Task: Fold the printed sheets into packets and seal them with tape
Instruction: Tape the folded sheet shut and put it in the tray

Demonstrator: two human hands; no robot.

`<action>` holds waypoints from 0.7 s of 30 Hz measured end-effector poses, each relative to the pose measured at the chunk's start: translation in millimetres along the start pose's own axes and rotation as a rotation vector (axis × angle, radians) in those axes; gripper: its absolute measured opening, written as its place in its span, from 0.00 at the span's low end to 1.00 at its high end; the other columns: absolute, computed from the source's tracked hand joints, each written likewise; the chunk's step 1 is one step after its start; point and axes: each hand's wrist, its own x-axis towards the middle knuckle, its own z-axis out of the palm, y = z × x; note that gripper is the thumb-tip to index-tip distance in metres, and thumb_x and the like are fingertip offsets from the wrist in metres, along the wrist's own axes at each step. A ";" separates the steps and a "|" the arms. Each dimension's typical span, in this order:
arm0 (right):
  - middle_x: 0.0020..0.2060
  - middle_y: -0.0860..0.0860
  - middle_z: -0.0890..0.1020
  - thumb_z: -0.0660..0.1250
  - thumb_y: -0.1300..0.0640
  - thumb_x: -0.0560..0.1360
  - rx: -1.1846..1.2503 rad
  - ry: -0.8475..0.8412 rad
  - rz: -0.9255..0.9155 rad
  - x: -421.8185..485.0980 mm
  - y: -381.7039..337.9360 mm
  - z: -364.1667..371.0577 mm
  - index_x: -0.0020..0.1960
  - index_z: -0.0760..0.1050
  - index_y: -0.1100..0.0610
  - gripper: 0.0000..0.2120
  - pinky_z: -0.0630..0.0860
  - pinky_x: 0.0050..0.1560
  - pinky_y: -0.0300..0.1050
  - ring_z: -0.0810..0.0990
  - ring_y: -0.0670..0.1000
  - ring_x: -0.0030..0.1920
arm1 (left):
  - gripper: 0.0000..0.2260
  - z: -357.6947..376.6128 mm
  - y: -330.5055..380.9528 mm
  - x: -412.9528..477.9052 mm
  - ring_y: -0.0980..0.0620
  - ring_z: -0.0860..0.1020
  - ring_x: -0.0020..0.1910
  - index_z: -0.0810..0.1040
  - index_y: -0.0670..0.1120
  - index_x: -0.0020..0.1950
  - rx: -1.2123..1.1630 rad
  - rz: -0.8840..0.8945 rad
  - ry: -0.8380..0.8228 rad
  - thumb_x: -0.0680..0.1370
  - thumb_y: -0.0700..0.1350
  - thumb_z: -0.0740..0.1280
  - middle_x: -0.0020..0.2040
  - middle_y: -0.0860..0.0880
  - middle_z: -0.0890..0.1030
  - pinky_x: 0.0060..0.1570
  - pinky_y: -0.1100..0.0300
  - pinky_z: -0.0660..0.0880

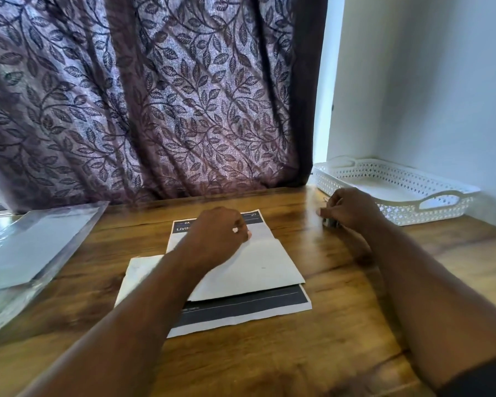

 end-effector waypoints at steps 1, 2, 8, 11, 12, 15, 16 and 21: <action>0.45 0.53 0.84 0.81 0.52 0.65 -0.014 -0.045 0.004 0.2 1.3 1.1 0.38 0.77 0.52 0.12 0.75 0.46 0.45 0.81 0.54 0.48 | 0.05 0.0 -1.5 -1.3 0.51 0.77 0.51 0.82 0.51 0.47 0.006 0.007 0.015 0.78 0.51 0.70 0.51 0.52 0.82 0.50 0.58 0.70; 0.46 0.53 0.83 0.81 0.55 0.63 -0.025 -0.072 0.002 0.9 2.8 2.1 0.39 0.77 0.52 0.13 0.74 0.46 0.45 0.81 0.55 0.49 | 0.05 -0.6 -3.3 -2.9 0.52 0.77 0.52 0.82 0.51 0.48 0.012 0.011 0.034 0.78 0.50 0.70 0.51 0.52 0.82 0.50 0.58 0.70; 0.39 0.49 0.84 0.82 0.62 0.64 0.025 -0.114 -0.119 -2.9 -4.2 -3.4 0.39 0.81 0.55 0.10 0.70 0.38 0.39 0.83 0.54 0.47 | 0.01 -8.5 -8.8 -9.8 0.53 0.78 0.46 0.80 0.50 0.46 -0.073 0.019 0.123 0.78 0.45 0.69 0.44 0.56 0.81 0.44 0.58 0.72; 0.39 0.48 0.87 0.81 0.63 0.66 0.396 -0.202 -0.289 -18.0 -29.6 -5.0 0.43 0.82 0.59 0.10 0.76 0.46 0.39 0.86 0.47 0.45 | 0.02 -12.1 -5.0 -9.4 0.53 0.79 0.45 0.80 0.50 0.49 -0.204 -0.020 0.149 0.78 0.46 0.69 0.44 0.55 0.82 0.46 0.56 0.77; 0.41 0.49 0.87 0.80 0.65 0.67 0.511 -0.240 -0.339 -23.8 -41.0 -4.3 0.45 0.82 0.61 0.10 0.77 0.48 0.38 0.86 0.45 0.45 | 0.04 -13.6 -3.8 -8.9 0.55 0.79 0.46 0.80 0.50 0.52 -0.259 -0.027 0.161 0.78 0.47 0.70 0.46 0.55 0.82 0.48 0.55 0.78; 0.50 0.56 0.87 0.76 0.72 0.67 0.756 -0.343 -0.424 -38.0 -71.9 1.2 0.48 0.79 0.70 0.11 0.81 0.52 0.39 0.86 0.49 0.52 | 0.13 -19.2 0.0 -10.7 0.57 0.80 0.49 0.79 0.52 0.62 -0.386 -0.017 0.179 0.77 0.49 0.72 0.51 0.56 0.82 0.50 0.57 0.79; 0.51 0.57 0.87 0.76 0.73 0.68 0.789 -0.367 -0.446 -41.8 -79.2 2.9 0.48 0.77 0.73 0.12 0.81 0.53 0.40 0.86 0.51 0.53 | 0.16 -20.8 1.2 -11.3 0.57 0.80 0.51 0.78 0.52 0.64 -0.412 -0.004 0.182 0.77 0.49 0.72 0.53 0.55 0.82 0.51 0.57 0.79; 0.49 0.54 0.87 0.77 0.70 0.68 0.736 -0.382 -0.566 -50.1 -93.5 9.4 0.47 0.79 0.72 0.11 0.82 0.51 0.42 0.86 0.53 0.51 | 0.12 -23.9 4.6 -14.2 0.63 0.81 0.48 0.81 0.54 0.59 -0.531 0.048 0.190 0.76 0.47 0.73 0.50 0.59 0.84 0.49 0.61 0.80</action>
